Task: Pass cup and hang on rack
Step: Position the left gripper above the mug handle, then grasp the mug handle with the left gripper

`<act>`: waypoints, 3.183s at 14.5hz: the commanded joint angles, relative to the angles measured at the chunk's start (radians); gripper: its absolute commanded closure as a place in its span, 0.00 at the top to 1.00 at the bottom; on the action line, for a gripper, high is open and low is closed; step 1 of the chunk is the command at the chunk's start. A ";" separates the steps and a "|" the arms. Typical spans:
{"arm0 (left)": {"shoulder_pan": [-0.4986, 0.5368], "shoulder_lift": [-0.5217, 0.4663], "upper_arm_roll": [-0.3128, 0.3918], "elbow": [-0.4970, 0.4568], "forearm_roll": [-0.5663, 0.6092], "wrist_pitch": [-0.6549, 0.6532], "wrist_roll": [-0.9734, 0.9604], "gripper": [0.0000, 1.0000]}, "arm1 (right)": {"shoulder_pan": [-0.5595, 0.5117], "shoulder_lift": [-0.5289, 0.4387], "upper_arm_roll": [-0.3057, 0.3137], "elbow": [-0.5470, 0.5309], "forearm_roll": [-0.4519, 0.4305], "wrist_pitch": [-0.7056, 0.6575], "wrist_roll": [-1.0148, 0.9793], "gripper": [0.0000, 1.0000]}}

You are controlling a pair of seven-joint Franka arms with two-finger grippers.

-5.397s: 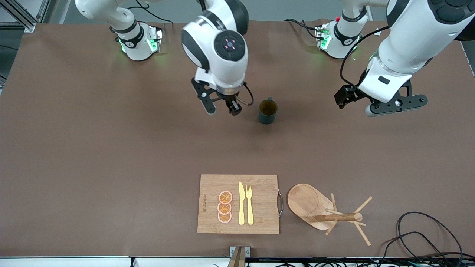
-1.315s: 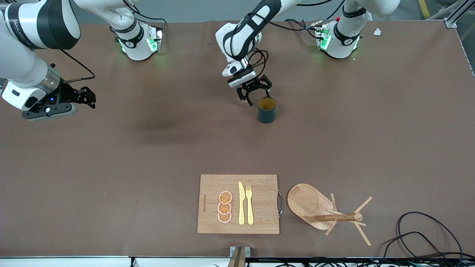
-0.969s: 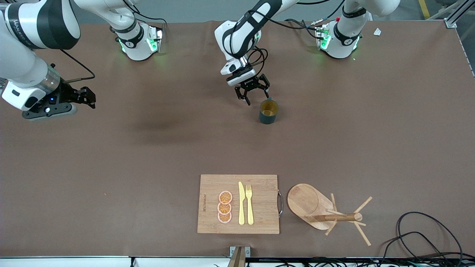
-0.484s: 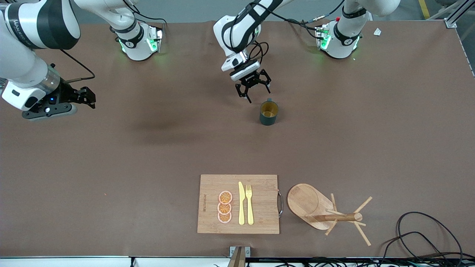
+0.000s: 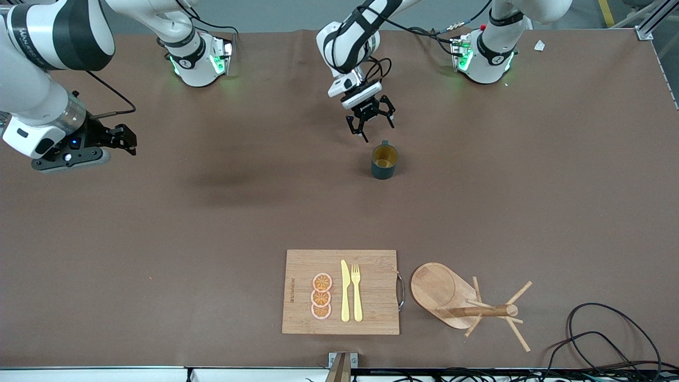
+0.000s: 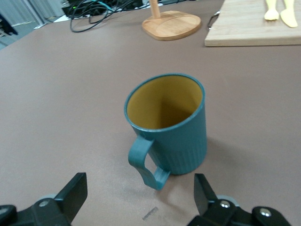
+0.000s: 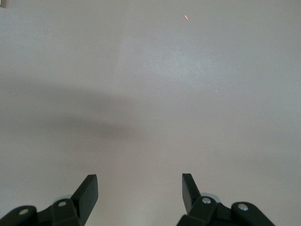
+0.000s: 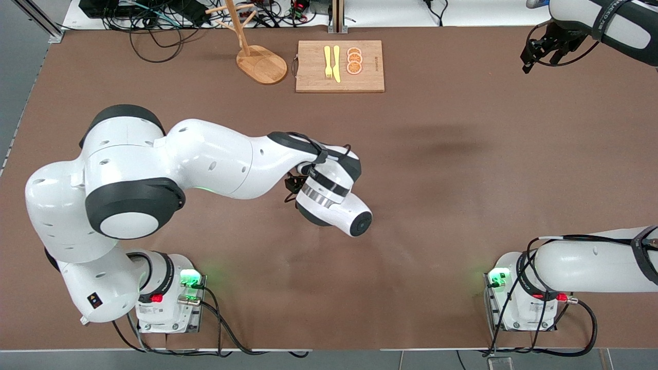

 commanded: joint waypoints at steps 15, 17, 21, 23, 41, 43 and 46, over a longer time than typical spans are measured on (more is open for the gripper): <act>0.141 -0.025 -0.006 -0.152 0.329 0.187 -0.215 1.00 | -0.019 -0.031 0.014 -0.026 -0.021 0.006 -0.014 0.81; 0.160 -0.011 -0.006 -0.143 0.358 0.190 -0.218 0.98 | -0.019 -0.031 0.014 -0.026 -0.021 0.006 -0.014 0.81; 0.163 0.004 -0.006 -0.115 0.358 0.215 -0.218 0.75 | -0.019 -0.031 0.014 -0.026 -0.021 0.006 -0.014 0.81; 0.163 0.024 -0.006 -0.083 0.357 0.215 -0.219 0.63 | -0.019 -0.031 0.014 -0.026 -0.021 0.006 -0.014 0.81; 0.171 0.024 -0.006 0.246 0.002 0.207 -0.108 0.00 | -0.019 -0.031 0.014 -0.026 -0.021 0.006 -0.014 0.81; 0.199 0.021 0.000 0.360 -0.143 0.204 -0.016 0.00 | -0.019 -0.031 0.014 -0.023 -0.021 0.006 -0.014 0.81; 0.273 0.007 -0.001 0.478 -0.318 0.199 0.139 0.00 | -0.020 -0.028 0.014 -0.012 -0.021 0.006 -0.014 0.81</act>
